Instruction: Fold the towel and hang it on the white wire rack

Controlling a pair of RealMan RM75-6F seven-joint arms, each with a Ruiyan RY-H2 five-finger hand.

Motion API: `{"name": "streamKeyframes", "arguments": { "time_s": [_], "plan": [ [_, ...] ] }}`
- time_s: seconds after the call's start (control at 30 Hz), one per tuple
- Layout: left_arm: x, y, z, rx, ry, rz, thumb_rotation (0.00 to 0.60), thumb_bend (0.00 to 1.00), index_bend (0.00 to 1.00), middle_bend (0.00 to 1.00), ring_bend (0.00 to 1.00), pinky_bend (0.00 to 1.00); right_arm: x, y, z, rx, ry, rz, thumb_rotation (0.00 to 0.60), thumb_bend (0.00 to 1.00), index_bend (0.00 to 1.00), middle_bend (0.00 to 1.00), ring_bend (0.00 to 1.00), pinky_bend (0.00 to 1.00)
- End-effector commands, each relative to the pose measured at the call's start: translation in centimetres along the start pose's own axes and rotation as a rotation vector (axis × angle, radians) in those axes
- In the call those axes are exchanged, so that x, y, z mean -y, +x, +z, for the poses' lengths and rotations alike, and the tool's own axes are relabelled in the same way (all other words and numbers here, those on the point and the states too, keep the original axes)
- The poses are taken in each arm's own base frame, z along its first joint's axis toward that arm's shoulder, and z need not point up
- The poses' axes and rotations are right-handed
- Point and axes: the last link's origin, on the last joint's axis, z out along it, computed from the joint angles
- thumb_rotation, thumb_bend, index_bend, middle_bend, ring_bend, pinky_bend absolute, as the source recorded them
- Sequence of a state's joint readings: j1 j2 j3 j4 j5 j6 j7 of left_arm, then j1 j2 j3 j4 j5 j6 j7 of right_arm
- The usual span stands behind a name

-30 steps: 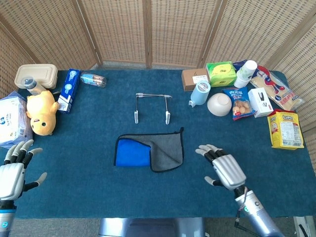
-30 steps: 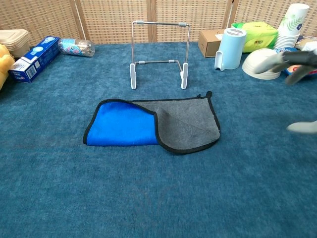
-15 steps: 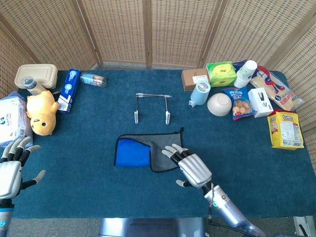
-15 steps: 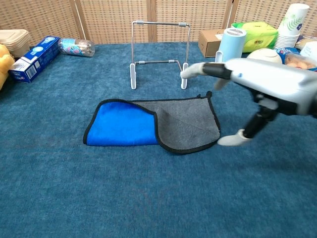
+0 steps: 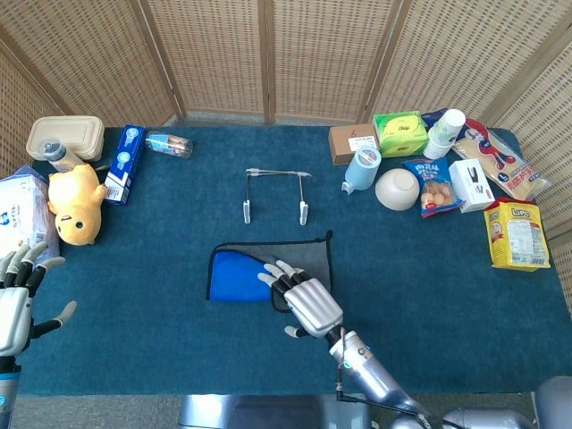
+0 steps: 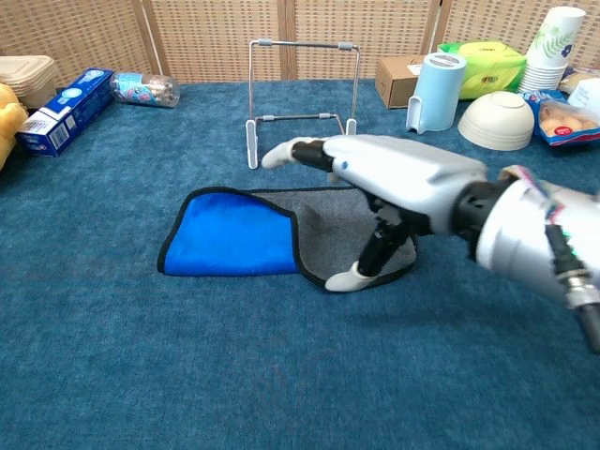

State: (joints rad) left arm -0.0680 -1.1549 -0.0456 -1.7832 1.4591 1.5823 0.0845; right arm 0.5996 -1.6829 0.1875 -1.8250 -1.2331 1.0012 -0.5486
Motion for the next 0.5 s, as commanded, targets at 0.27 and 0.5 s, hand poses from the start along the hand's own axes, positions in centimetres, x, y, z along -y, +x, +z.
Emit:
{"name": "streamKeyframes", "arguments": {
  "time_s": [0.27, 0.5],
  "plan": [
    [0.0, -0.1, 0.0, 0.005, 0.006, -0.001, 0.600, 0.33, 0.26, 0.11, 0.00, 0.00, 1.2, -1.6, 2.6, -0.018, -0.023, -0.036, 0.600, 0.11, 0.00, 0.05, 0.00, 0.16],
    [0.1, -0.2, 0.1, 0.013, 0.012, -0.006, 0.600, 0.33, 0.26, 0.11, 0.00, 0.00, 1.7, -2.2, 3.9, -0.037, -0.055, -0.021, 0.600, 0.11, 0.00, 0.04, 0.00, 0.16]
  ]
}}
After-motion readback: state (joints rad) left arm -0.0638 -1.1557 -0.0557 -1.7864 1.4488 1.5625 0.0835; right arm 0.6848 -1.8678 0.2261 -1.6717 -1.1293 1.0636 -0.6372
